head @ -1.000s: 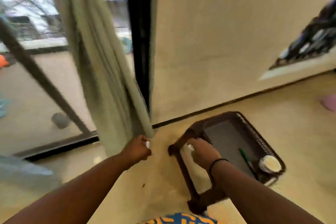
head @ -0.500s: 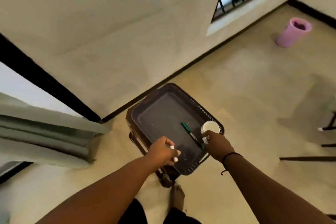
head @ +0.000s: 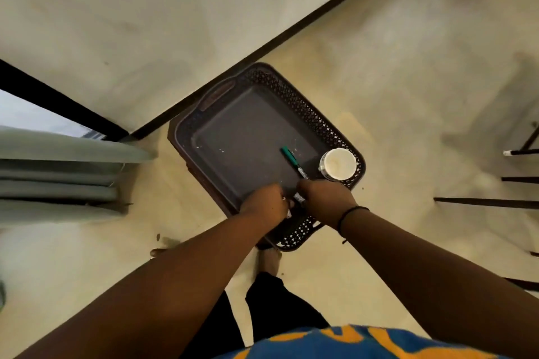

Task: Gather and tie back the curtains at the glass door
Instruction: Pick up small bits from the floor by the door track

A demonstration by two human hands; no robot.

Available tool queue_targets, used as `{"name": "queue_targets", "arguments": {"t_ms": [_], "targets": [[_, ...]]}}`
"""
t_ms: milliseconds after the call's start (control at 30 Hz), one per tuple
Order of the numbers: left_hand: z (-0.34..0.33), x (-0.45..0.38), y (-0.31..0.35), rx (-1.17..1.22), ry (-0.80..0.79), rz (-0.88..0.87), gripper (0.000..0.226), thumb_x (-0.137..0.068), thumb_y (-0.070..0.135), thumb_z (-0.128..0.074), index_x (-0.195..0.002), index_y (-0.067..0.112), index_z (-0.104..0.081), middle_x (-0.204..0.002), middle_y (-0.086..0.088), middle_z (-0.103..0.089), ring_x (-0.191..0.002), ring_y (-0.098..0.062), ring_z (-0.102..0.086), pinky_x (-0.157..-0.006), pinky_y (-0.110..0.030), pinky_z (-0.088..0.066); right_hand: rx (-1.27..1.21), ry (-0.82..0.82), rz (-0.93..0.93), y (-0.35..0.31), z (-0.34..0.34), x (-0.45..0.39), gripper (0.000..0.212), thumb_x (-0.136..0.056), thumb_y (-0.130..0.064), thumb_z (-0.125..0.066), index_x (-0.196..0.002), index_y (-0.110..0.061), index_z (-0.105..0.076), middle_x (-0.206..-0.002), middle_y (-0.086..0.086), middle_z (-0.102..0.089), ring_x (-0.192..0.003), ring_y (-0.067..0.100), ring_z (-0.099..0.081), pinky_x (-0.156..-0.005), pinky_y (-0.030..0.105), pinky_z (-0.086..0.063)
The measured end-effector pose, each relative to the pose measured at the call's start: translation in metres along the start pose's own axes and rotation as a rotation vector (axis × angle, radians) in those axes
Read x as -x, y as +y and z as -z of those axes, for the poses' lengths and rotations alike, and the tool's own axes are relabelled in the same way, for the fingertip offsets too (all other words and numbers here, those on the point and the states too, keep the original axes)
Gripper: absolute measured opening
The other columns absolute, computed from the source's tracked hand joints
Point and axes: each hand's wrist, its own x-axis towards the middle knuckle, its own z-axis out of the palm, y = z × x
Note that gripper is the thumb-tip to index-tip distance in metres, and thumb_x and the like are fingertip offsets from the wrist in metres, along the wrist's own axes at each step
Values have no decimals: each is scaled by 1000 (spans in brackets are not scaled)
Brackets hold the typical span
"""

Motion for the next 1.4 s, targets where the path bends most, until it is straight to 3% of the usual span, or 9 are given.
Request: {"name": "queue_targets", "arguments": {"t_ms": [167,433,567,667,867,1100,1400], "targets": [[15,-2,-2,-342,1,-117,30,-93,39,-51,-113,17,-54,-117,-8,-62,-108,-28,-59,-87,-38,-46,26,-68,-6,1,0,-7,30,-89,-27,-52,-120,-24,-53,-109,4,-65,-100,26,-62,-79,35,-51],[42,28,-27,-398,170,-325,28,-96,37,-42,-113,18,-54,-115,-4,-59,-107,-22,-52,-93,-37,-40,-25,-40,25,-18,14,-11,25,-90,-32,-50,-109,-17,-53,-102,6,-64,-95,29,-63,-73,36,-51],[61,53,-56,-352,274,-326,29,-98,39,-38,-117,22,-52,-120,0,-54,-111,-19,-49,-95,-35,-38,8,38,88,-54,32,-16,29,-91,-31,-47,-117,-20,-52,-111,8,-63,-103,30,-60,-82,39,-50],[82,74,-87,-288,338,-257,29,-95,44,-41,-114,25,-53,-119,3,-53,-111,-17,-49,-96,-36,-35,56,82,147,-98,46,-19,34,-90,-34,-46,-121,-21,-50,-120,9,-58,-112,31,-55,-89,38,-46],[126,122,-186,-221,378,-88,47,-90,52,-43,-129,25,-46,-138,2,-45,-125,-20,-43,-101,-39,-33,178,105,280,-214,69,-24,38,-91,-29,-45,-127,-20,-45,-128,8,-50,-119,31,-46,-97,44,-39],[172,210,-345,-168,440,191,59,-90,57,-40,-136,21,-40,-149,-4,-34,-135,-23,-34,-109,-39,-26,485,83,522,-387,73,-33,40,-88,-31,-49,-127,-23,-45,-125,6,-51,-117,28,-46,-95,43,-42],[165,367,-511,160,699,646,60,-90,56,-42,-139,20,-38,-153,-5,-29,-139,-23,-29,-109,-39,-26,798,60,910,-630,53,-17,47,-89,-31,-47,-135,-21,-39,-129,7,-49,-119,28,-46,-97,37,-38]]}}
